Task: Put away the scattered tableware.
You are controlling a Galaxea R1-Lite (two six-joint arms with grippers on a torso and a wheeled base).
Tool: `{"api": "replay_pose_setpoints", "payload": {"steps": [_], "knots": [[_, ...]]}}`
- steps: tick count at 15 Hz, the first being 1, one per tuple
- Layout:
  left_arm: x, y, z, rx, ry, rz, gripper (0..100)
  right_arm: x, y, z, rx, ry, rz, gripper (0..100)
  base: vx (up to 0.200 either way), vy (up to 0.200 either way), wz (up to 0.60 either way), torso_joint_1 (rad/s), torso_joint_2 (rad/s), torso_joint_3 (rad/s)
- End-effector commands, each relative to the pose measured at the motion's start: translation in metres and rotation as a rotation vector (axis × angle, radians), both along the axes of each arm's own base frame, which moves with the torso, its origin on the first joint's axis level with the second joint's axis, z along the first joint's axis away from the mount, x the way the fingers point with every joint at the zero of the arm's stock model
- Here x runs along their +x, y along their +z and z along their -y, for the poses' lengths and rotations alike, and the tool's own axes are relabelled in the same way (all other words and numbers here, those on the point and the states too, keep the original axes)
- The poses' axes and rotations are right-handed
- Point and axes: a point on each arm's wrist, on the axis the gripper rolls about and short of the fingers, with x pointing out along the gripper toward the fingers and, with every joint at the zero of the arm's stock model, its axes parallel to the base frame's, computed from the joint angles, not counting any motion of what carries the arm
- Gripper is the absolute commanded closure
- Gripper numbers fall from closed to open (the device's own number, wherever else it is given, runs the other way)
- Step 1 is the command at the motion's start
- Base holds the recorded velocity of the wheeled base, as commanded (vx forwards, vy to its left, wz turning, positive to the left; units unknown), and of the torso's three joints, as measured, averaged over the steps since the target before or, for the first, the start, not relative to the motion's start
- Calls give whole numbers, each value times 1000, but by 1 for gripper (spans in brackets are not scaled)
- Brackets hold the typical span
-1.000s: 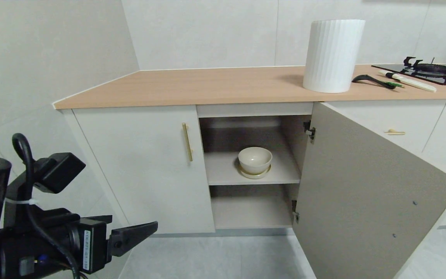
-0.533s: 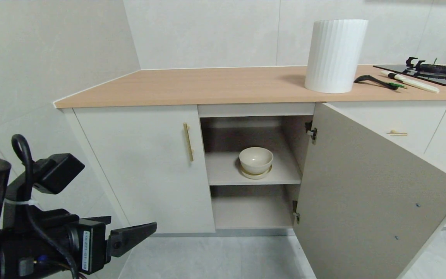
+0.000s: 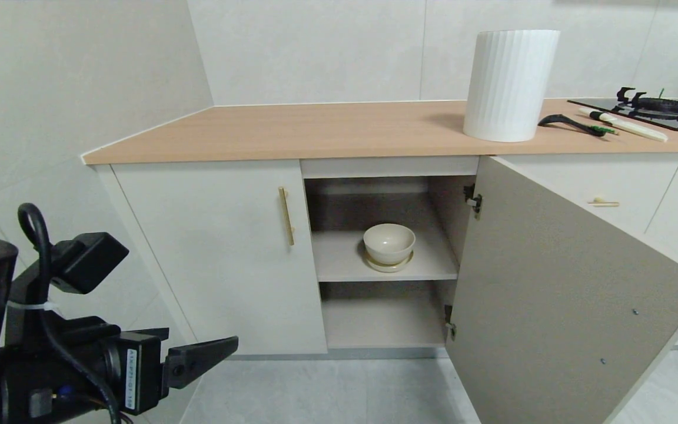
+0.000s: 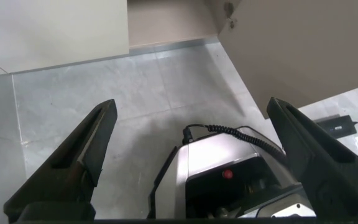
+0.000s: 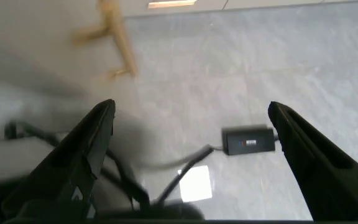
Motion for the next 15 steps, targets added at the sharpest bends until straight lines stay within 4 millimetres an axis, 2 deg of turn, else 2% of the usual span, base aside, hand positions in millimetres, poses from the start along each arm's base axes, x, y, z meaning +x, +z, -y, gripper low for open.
{"api": "replay_pose_setpoints", "payload": {"steps": [1, 6, 9, 15], "knots": [[0, 0, 0, 1, 0, -1, 0, 12, -10, 3, 3, -19, -32, 0, 0, 0, 0, 0, 0, 0], [0, 0, 0, 1, 0, -1, 0, 31, -21, 4, 10, -43, -49, 0, 0, 0, 0, 0, 0, 0], [0, 0, 0, 1, 0, -1, 0, 40, -28, 4, 21, -56, 4, 0, 0, 0, 0, 0, 0, 0], [0, 0, 0, 1, 0, -1, 0, 48, -34, -1, 48, -47, 33, 0, 0, 0, 0, 0, 0, 0]]}}
